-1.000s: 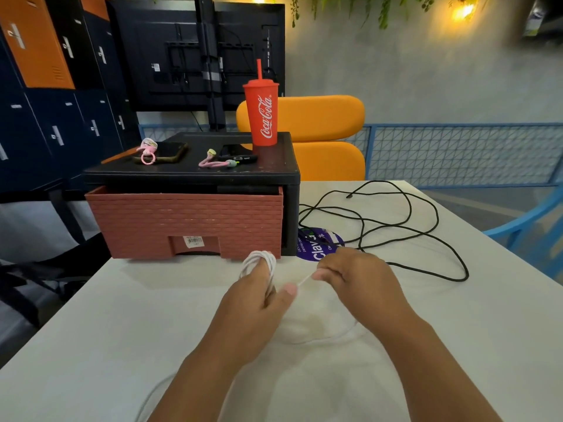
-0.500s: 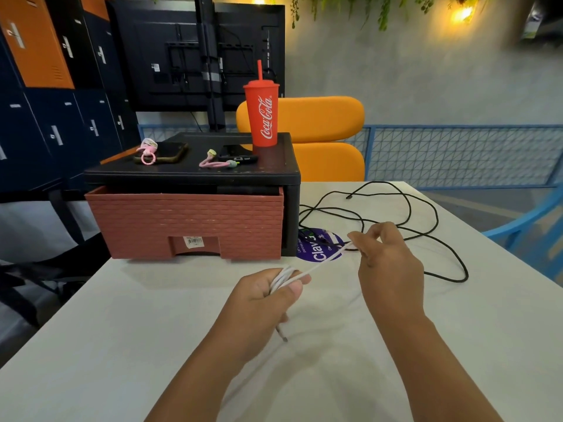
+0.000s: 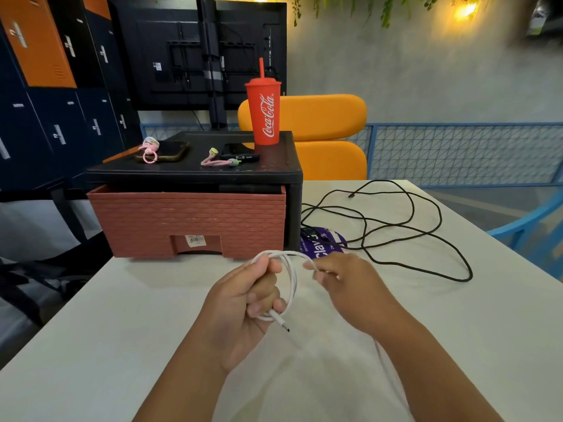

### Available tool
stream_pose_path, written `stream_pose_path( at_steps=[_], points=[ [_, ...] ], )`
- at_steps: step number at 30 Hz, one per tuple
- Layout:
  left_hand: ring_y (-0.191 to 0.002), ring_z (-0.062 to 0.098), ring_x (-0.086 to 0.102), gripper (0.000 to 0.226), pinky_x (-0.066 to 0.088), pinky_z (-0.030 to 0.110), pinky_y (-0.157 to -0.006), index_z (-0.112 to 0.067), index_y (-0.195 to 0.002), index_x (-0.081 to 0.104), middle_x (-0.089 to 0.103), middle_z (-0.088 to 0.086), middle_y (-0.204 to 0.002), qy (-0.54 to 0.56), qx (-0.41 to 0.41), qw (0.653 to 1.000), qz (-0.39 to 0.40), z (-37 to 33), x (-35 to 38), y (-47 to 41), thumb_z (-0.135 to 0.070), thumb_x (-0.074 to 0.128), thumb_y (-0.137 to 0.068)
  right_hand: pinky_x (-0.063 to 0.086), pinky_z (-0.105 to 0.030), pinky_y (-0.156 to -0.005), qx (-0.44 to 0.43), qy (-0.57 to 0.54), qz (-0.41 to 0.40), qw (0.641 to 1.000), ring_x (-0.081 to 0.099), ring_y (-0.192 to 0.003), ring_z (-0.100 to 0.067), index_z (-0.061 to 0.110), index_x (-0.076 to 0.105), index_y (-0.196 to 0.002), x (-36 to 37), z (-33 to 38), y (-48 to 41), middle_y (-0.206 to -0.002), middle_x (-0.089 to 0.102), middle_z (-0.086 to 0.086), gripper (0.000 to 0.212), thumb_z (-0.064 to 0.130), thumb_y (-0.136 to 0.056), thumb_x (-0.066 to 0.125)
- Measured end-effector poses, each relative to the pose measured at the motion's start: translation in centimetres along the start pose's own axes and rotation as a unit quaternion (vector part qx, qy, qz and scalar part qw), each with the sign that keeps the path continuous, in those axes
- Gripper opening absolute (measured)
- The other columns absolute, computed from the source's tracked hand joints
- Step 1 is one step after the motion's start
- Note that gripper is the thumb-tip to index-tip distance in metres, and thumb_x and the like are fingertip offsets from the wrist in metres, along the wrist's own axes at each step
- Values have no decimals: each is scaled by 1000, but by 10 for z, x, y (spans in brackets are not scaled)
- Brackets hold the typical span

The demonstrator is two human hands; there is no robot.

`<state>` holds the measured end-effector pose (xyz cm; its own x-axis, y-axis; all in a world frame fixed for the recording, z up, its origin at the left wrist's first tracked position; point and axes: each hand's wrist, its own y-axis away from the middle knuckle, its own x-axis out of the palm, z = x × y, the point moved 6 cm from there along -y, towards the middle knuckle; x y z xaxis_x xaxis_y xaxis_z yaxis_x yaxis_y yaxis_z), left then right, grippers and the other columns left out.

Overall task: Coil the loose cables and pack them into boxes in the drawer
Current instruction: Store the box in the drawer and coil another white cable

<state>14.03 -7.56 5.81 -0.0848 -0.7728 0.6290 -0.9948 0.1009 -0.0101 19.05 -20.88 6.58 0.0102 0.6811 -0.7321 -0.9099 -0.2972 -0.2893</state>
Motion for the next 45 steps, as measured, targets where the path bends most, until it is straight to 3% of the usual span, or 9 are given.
stream_pose_path(
  at_steps=[5,10,18,23,29,34,38,41,45],
  points=[
    [-32,5,27,24,45,21,-47,-8,-64,63,27,-6,-40,-17,-25,1000,-6,8,-3,-3,-24,51,-77,38,-4,-85,-24,-246,53,967,53,-102,11,37,55,-119,17,27,9,-112,60,20,36,15,-91,50],
    [-33,6,27,19,43,21,-47,-8,-66,59,27,-5,-41,-28,-33,999,-4,8,-7,-5,-22,51,-76,46,-25,-78,-51,-141,60,987,60,-88,-16,37,41,-133,29,34,15,-100,64,-3,49,9,-93,43],
    [-37,9,36,14,50,24,-50,-3,-73,62,35,-1,-46,-56,-17,998,-36,9,-11,-8,-14,54,-74,50,-35,-87,-54,-78,90,991,60,-95,-16,29,34,-142,31,24,8,-107,63,-1,47,12,-99,36],
    [-33,6,27,16,44,21,-44,-4,-72,58,28,-4,-43,-40,-24,998,-41,7,-11,-7,-18,53,-76,48,-19,-73,-61,-121,102,986,55,-76,-6,29,40,-140,31,25,7,-87,56,10,41,18,-100,38],
    [-27,5,20,33,35,19,-36,-7,-58,58,21,-6,-36,-10,-71,997,-36,11,-10,-4,-33,53,-78,38,-7,-66,-82,-185,72,977,54,-74,11,28,61,-120,19,35,12,-74,59,29,31,17,-98,42],
    [-25,6,20,37,34,18,-37,-8,-55,57,20,-6,-33,17,-98,995,-20,12,-9,-3,-34,50,-79,38,-7,-63,-103,-231,36,967,54,-69,6,26,69,-101,14,39,13,-71,61,23,23,19,-95,47],
    [-27,5,18,31,33,18,-36,-10,-54,55,18,-7,-37,-35,-104,993,-32,14,-8,-1,-33,55,-74,37,-9,-58,-124,-207,-32,970,50,-61,1,35,61,-71,8,36,14,-65,56,15,23,30,-88,48],
    [-28,5,16,30,32,17,-35,-12,-52,56,16,-8,-39,-70,-93,992,-43,12,-7,0,-35,57,-72,39,-11,-61,-134,-198,-67,969,54,-67,-2,31,63,-73,6,36,14,-73,61,10,20,31,-87,49],
    [-28,4,16,33,30,17,-34,-9,-54,61,16,-8,-37,-76,-74,993,-44,7,-5,2,-36,55,-73,36,-8,-58,-115,-240,-46,963,49,-59,1,36,56,-67,9,39,14,-59,54,21,30,24,-94,50]
  ],
)
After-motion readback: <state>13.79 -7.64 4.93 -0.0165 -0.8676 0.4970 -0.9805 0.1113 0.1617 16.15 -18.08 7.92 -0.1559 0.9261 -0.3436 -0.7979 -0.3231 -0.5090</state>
